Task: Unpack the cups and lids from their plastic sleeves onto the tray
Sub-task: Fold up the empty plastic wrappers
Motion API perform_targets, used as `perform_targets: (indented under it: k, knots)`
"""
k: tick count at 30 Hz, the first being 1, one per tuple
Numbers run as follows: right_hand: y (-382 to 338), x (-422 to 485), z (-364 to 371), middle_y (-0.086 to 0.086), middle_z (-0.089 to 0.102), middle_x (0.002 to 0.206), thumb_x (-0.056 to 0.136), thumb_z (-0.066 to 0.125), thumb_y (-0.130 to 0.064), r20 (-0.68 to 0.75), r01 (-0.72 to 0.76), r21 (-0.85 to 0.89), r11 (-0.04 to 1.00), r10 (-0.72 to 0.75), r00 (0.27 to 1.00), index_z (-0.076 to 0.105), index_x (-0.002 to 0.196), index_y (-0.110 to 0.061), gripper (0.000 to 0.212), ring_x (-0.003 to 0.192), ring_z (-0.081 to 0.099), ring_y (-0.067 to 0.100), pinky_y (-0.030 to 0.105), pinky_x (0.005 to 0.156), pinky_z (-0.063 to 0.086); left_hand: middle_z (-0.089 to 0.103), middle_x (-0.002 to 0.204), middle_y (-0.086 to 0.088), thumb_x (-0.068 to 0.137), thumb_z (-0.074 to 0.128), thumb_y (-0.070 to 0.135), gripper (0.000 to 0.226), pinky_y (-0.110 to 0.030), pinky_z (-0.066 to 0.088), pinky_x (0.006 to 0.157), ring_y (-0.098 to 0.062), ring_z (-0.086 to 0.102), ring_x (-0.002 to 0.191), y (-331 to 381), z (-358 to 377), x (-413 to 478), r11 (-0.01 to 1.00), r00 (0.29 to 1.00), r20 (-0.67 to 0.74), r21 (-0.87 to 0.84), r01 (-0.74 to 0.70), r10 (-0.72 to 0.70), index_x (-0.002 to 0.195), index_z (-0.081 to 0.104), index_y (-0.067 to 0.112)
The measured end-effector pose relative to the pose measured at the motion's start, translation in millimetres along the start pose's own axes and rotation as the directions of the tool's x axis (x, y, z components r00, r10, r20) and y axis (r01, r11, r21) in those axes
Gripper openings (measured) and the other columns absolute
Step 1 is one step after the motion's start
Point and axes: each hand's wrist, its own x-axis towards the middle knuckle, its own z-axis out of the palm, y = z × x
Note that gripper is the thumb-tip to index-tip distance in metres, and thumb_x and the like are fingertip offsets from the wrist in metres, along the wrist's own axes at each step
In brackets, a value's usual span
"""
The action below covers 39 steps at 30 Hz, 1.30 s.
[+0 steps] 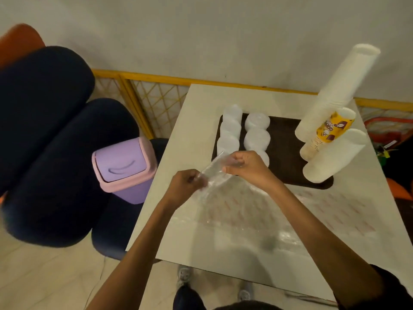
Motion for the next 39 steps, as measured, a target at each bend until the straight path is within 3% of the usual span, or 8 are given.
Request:
perform_targets:
  k: [2,4,9,12,15,25,33,39]
  knots:
    - [-7.6,16.0,28.0,-0.002,0.069,0.088,0.080,0.073,-0.007,0.005,0.004,0.003,1.000,-0.004,1.000,0.070,0.090,-0.011,0.011,0.075,0.062,0.002,0.007,0.066,0.046,0.058,0.067,0.006,0.084,0.071,0.012,0.022,-0.026,0.038,0.065,-0.009,0.048,0.063,-20.8,-20.0,3.9,1.000,0.999,-0.026,0.019,0.019,-0.019,0.069,0.061,0.024]
    - [-13.7,36.6,58.4,0.004,0.071,0.093,0.081,0.072,-0.003,-0.011,0.005,-0.014,1.000,-0.005,1.000,0.071,0.092,-0.007,0.012,0.076,0.061,0.000,0.003,0.067,0.043,0.050,0.064,0.011,0.084,0.070,0.011,0.025,-0.022,0.034,0.061,-0.008,0.043,0.060,-44.5,-41.7,9.3,0.994,0.997,-0.048,0.088,0.069,-0.065,0.070,0.054,0.024]
    - [-28.5,95.2,147.1,0.008,0.070,0.105,0.085,0.068,-0.011,0.004,-0.010,-0.110,0.994,0.011,1.000,0.069,0.101,-0.002,0.018,0.094,0.062,0.015,0.022,0.085,0.048,0.041,0.058,0.005,0.086,0.058,0.003,0.039,-0.022,0.027,0.052,-0.026,0.038,0.062,-108.3,-100.9,32.9,0.939,0.976,-0.156,0.283,0.193,-0.154,0.057,0.035,0.016]
    - [-33.4,123.3,191.6,0.007,0.067,0.109,0.088,0.066,-0.022,0.047,-0.026,-0.223,0.974,0.038,0.998,0.065,0.109,-0.003,0.028,0.097,0.061,0.018,0.018,0.078,0.041,0.054,0.075,-0.004,0.092,0.052,0.008,0.015,-0.023,0.031,0.059,-0.021,0.046,0.069,-132.0,-130.1,48.9,0.902,0.957,-0.217,0.344,0.261,-0.194,0.079,0.057,0.004]
    - [-31.6,158.0,234.7,0.008,0.065,0.119,0.088,0.065,-0.027,0.088,-0.037,-0.258,0.965,0.061,0.994,0.062,0.118,-0.005,0.037,0.104,0.062,0.020,0.018,0.079,0.044,0.066,0.093,-0.015,0.095,0.053,0.015,0.021,-0.022,0.038,0.067,-0.018,0.052,0.073,-157.2,-157.5,69.6,0.877,0.947,-0.253,0.385,0.289,-0.201,0.104,0.062,-0.002]
    - [-10.3,208.3,317.6,0.010,0.063,0.120,0.094,0.057,-0.021,0.223,-0.085,-0.219,0.972,0.135,0.965,0.057,0.125,-0.006,0.034,0.111,0.059,0.023,0.022,0.092,0.044,0.069,0.106,-0.012,0.094,0.054,0.009,0.027,-0.033,0.051,0.074,-0.031,0.066,0.091,-221.6,-197.7,96.5,0.857,0.943,-0.326,0.465,0.223,-0.068,0.120,0.061,0.007]
    - [-12.2,226.6,337.4,0.014,0.063,0.117,0.102,0.039,-0.023,0.262,-0.042,-0.393,0.918,0.155,0.953,0.057,0.123,-0.005,0.033,0.105,0.061,0.024,0.027,0.095,0.044,0.070,0.097,-0.012,0.086,0.064,0.004,0.038,-0.040,0.057,0.066,-0.031,0.067,0.078,-247.8,-194.1,103.8,0.852,0.955,-0.293,0.510,0.119,0.042,0.124,0.057,0.009]
    - [-7.9,237.3,348.4,0.009,0.061,0.123,0.100,0.044,-0.024,0.213,-0.044,-0.407,0.912,0.142,0.967,0.054,0.127,-0.009,0.032,0.111,0.059,0.022,0.027,0.099,0.041,0.070,0.082,-0.012,0.088,0.061,0.003,0.013,-0.038,0.057,0.058,-0.032,0.065,0.065,-261.4,-199.2,117.4,0.798,0.953,-0.301,0.571,0.195,-0.017,0.099,0.067,0.006]
